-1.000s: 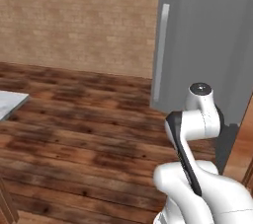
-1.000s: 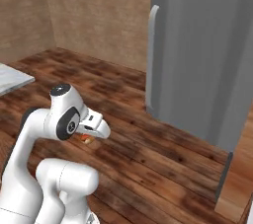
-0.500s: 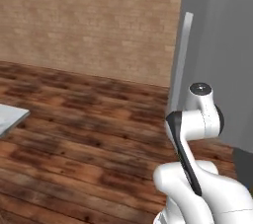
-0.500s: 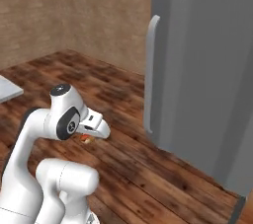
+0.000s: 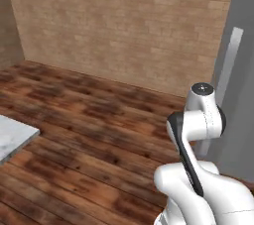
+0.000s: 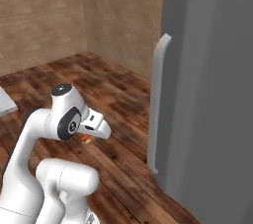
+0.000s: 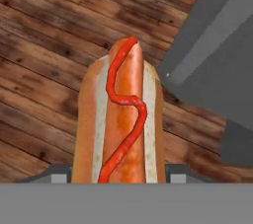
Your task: Place the cold items (lime and squash) from the fridge in one tupperware on the dining counter. Place the warm items (hot dog and kebab skewer) in the stove area in another tupperware.
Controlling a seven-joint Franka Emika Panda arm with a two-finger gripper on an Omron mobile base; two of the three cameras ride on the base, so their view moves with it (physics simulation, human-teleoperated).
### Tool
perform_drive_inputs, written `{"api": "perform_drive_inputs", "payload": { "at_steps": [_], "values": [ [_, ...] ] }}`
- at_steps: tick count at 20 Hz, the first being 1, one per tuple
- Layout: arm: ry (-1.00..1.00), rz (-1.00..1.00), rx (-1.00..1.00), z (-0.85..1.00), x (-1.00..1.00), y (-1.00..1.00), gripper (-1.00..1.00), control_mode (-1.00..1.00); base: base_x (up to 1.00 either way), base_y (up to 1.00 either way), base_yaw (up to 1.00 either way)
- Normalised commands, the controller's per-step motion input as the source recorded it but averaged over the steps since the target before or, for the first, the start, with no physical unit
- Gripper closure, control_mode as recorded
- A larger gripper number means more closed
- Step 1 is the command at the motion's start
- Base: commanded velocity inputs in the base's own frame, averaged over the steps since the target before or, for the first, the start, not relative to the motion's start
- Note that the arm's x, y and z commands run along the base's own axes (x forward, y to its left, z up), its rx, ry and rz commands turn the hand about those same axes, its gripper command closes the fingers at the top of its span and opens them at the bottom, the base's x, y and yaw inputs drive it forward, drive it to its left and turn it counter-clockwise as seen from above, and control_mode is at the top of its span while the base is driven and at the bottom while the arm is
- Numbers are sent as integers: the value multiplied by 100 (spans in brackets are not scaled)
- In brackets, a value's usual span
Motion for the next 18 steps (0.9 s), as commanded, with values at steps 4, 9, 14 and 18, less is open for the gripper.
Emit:
{"api": "perform_drive_inputs", "payload": {
  "at_steps": [4,9,14,18],
  "values": [
    [0,0,0,0,0,0,100,100,82,24,40],
    [0,0,0,0,0,0,100,100,74,23,44],
    [0,0,0,0,0,0,100,100,74,4,48],
    [0,0,0,0,0,0,100,100,76,-6,42]
  ]
}}
